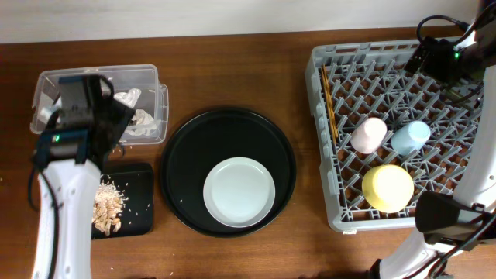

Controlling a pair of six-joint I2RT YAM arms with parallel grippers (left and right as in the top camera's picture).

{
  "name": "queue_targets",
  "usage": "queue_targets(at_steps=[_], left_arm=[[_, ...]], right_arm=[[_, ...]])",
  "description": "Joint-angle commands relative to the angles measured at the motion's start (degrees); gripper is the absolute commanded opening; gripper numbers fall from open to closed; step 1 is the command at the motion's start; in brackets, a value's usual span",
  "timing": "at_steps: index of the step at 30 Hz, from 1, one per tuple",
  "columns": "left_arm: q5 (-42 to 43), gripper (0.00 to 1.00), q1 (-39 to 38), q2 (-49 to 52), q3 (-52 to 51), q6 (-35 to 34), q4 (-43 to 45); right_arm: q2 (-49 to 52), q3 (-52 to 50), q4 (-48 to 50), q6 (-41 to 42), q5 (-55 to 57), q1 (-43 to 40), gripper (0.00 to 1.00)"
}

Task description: Sort waste into correct bins and load items into the dishwasher rack

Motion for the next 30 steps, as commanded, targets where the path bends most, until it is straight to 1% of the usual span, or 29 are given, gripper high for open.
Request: queue_targets(at_steps=[1, 2, 6, 7, 9, 10, 13, 19, 23, 30], left_arm=[[-1.9, 0.85, 2.2, -4.9, -0.7, -3.1, -8.7], [-2.3, 0.87, 2.7, -6.1, -1.4, -4.2, -10.5], [-2.4, 0.87, 5.9, -12.3, -6.0, -5.3, -13.8], [-2.3, 0.91, 7.5, -15.1, -8.1, -5.3, -13.9], [-2.3, 0.94, 10.0, -19.4, -10.7, -5.4, -14.2], [-2.3, 0.99, 11.2, -21.4, -11.7, -5.5, -14.4], [-2.3, 0.99, 13.5, -25.2, -13.6, -5.5, -15.7], [-2.6, 0.99, 15.4, -26.7, -14.5, -5.5, -20.5], [-4.0, 0.99, 17.6, -26.7, -14.5, -5.5, -20.5], [-3.4, 0.99, 26.9, -26.7, -14.5, -5.5, -20.8]], right_arm=[[-0.2, 0.3, -0.3, -0.5, 0.5, 0.0, 0.99], [-0.2, 0.3, -0.3, -0.5, 0.5, 0.0, 0.99], [-0.2, 0.3, -0.3, -0.5, 0.5, 0.0, 0.99], [-0.2, 0.3, -0.3, -0.5, 0.5, 0.0, 0.99], [-0.2, 0.3, -0.3, -0.5, 0.5, 0.0, 0.99], [-0.2, 0.3, -0.3, -0.5, 0.5, 0.0, 0.99], [-0.2, 0.3, -0.3, -0.5, 0.5, 0.0, 0.99], [-0.2, 0.3, -0.3, -0.5, 0.5, 0.0, 0.99], [-0.2, 0.3, -0.3, -0.5, 0.5, 0.0, 0.99], [-0.2, 0.3, -0.3, -0.5, 0.5, 0.0, 0.99]])
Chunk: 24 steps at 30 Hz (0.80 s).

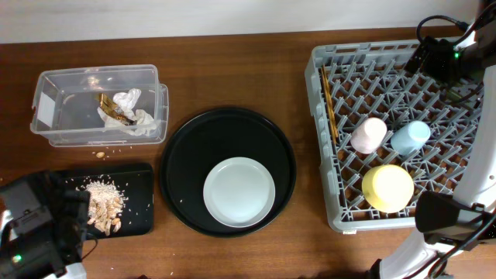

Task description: Sort waste into correct bins and load items into the dishwasher rack

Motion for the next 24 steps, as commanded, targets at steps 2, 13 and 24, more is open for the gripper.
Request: queue_targets(at_steps=[2, 13, 24], left_arm=[[-0.7, 0.99, 5.2, -0.1, -0.5, -0.6, -0.1], [-0.7, 0.99, 5.8, -0.1, -0.6, -0.6, -0.3], [-0.7, 0.99, 5.8, 0.2, -0.6, -0.6, -0.3]], right_arm=[[-0.2, 0.3, -0.3, -0.5, 0.5, 0.0, 0.99], [-0.2, 0.3, -0.3, -0.5, 0.5, 0.0, 0.99], [-0.2, 0.3, -0.3, -0.5, 0.5, 0.0, 0.99]])
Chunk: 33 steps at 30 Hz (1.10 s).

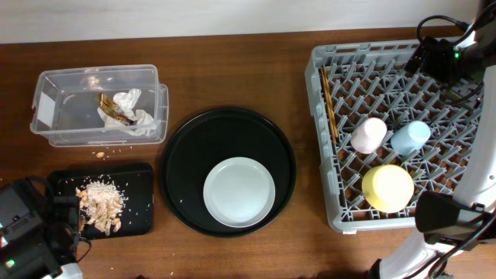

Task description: Sort waste into correct bins and load items into the dishwasher rack

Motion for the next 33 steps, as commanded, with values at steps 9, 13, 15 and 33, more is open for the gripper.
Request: queue_targets(at_steps=[9, 13, 15, 33], left_arm=[[-0.6, 0.99, 0.4, 4.3, -0.6, -0.6, -0.1], [-0.6, 0.99, 0.4, 5.7, -0.6, -0.6, -0.1], [-0.6, 0.99, 0.4, 5.9, -0.6, -0.6, -0.1], [-0.6, 0.99, 0.4, 6.1, -0.6, -0.6, -0.1]], right_arm=[[-0.3, 0.3, -0.3, 0.7, -18.0, 0.0, 0.99], [-0.5, 0.3, -0.4, -10.3, -32.6, 0.0, 0.89], [-1.4, 0.3, -0.4, -10.4, -33.2, 0.0, 0.88], [-38.4, -25.9, 0.1, -8.3, -16.4, 7.9, 0.99]])
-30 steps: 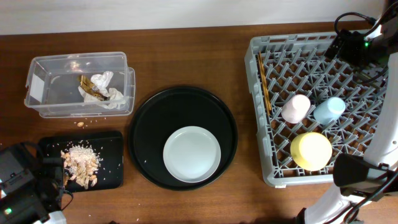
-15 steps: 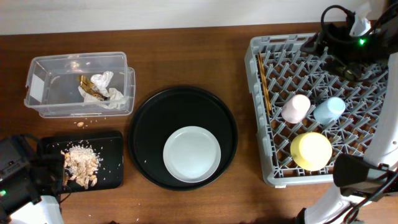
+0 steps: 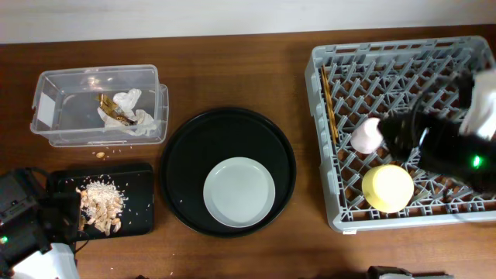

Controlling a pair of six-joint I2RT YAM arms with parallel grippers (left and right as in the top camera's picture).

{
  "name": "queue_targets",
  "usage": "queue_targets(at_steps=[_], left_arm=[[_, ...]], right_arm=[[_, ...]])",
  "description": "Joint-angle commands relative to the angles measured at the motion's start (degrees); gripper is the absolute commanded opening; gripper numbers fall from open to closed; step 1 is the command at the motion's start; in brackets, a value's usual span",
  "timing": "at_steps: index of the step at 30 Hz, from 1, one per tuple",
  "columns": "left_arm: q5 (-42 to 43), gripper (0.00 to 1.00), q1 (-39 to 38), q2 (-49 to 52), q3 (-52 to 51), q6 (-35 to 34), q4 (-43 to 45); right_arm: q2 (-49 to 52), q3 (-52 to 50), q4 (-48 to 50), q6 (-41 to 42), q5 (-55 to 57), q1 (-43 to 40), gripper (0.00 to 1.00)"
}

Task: Sort waste into correct bins and load items into the dishwasher rack
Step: 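Move the right gripper to the white plate and grasp its rim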

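Note:
A white plate (image 3: pixel 239 191) lies on the round black tray (image 3: pixel 186 147). The clear bin (image 3: pixel 46 108) holds crumpled wrappers (image 3: pixel 124 108). Food scraps (image 3: pixel 101 208) lie on the small black tray (image 3: pixel 139 221). My left gripper (image 3: pixel 68 215) sits at that tray's left edge, fingers apart with nothing between them. The grey rack (image 3: pixel 333 93) holds a pink cup (image 3: pixel 363 136), a yellow cup (image 3: pixel 387 188) and chopsticks (image 3: pixel 328 101). My right gripper (image 3: pixel 394 136) hovers over the rack's middle beside the pink cup. Its jaws are blurred.
A few crumbs (image 3: pixel 99 154) lie on the wooden table between the bin and the small tray. The right arm's body covers the rack's right side. The table's back edge runs along the top of the view.
My right arm has left the rack's back right corner and now hangs over the rack's middle, hiding the blue cup. The left gripper has barely shifted.
My left gripper was over the clear bin. Then it was back at the front left corner, with wrappers showing in the bin, and it has stayed by the scrap tray. The right arm stayed at the rack's back corner until now.

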Motion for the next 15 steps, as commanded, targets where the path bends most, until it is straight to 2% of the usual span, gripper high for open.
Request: queue_targets(at_steps=[1, 8, 11, 15], left_arm=[[-0.6, 0.99, 0.4, 0.2, -0.4, -0.6, -0.1], [-0.6, 0.99, 0.4, 0.2, -0.4, -0.6, -0.1], [-0.6, 0.99, 0.4, 0.2, -0.4, -0.6, -0.1], [-0.6, 0.99, 0.4, 0.2, -0.4, -0.6, -0.1]], right_arm=[[-1.1, -6.9, 0.1, -2.5, 2.8, 0.7, 0.99], [-1.1, -10.2, -0.3, -7.4, -0.6, 1.6, 0.99], [-1.1, -10.4, -0.3, -7.4, -0.6, 5.3, 0.99], [0.7, -10.7, 1.1, -7.2, -0.3, 16.0, 0.99]])
